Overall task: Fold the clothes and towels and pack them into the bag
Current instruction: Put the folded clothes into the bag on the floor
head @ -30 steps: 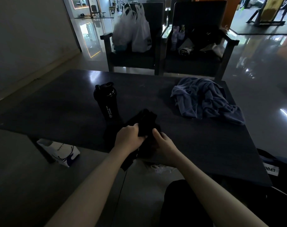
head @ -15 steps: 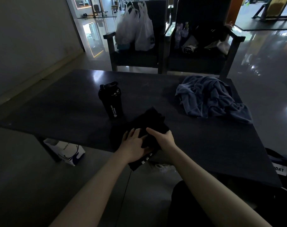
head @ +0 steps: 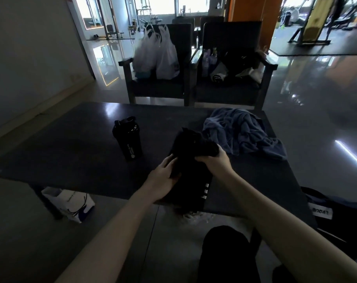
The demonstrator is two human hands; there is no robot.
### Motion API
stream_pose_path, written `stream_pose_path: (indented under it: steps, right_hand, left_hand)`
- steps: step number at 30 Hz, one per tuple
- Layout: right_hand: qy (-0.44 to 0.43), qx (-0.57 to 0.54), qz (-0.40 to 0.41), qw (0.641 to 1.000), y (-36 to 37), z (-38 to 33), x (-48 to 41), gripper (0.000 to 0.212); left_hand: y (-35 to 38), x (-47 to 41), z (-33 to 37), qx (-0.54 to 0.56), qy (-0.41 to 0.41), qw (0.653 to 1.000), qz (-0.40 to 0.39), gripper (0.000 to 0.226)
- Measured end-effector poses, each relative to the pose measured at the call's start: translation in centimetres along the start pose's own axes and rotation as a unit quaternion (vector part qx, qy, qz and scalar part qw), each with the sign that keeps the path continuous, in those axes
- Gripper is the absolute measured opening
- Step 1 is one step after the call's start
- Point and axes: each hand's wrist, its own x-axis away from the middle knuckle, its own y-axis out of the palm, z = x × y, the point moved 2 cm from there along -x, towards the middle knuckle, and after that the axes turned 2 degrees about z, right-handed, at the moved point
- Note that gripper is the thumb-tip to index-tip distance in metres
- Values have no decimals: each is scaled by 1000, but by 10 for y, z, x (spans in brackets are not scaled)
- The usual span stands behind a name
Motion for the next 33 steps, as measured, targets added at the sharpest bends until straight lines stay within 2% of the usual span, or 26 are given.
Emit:
stream_pose_path:
  steps: [7,10,17,25,28,31,33]
  right_hand:
    - [-62,50,64,995,-99,-38,11,58]
    - [-72,66,109,989,-145,-44,23,63]
    - [-78,71,186,977,-257,-38,54,54]
    - [-19,93,275,957,-375,9,49,57]
    - [10,64,312,948,-411,40,45,56]
    - [38,51,333,941,-438,76,37,53]
    - [61,40,341,937,-452,105,29,53]
  left_hand:
    - [17,-26,83,44,76,996,-19,65]
    - [29,-30,128,75,97,992,-18,60]
    - [79,-39,230,90,175,979,-49,55]
    - [161,-61,337,77,218,961,-150,57]
    - [204,-79,358,63,232,955,-175,67]
    - [250,-95,372,26,252,941,-224,54]
    - [283,-107,377,4,256,933,-251,54]
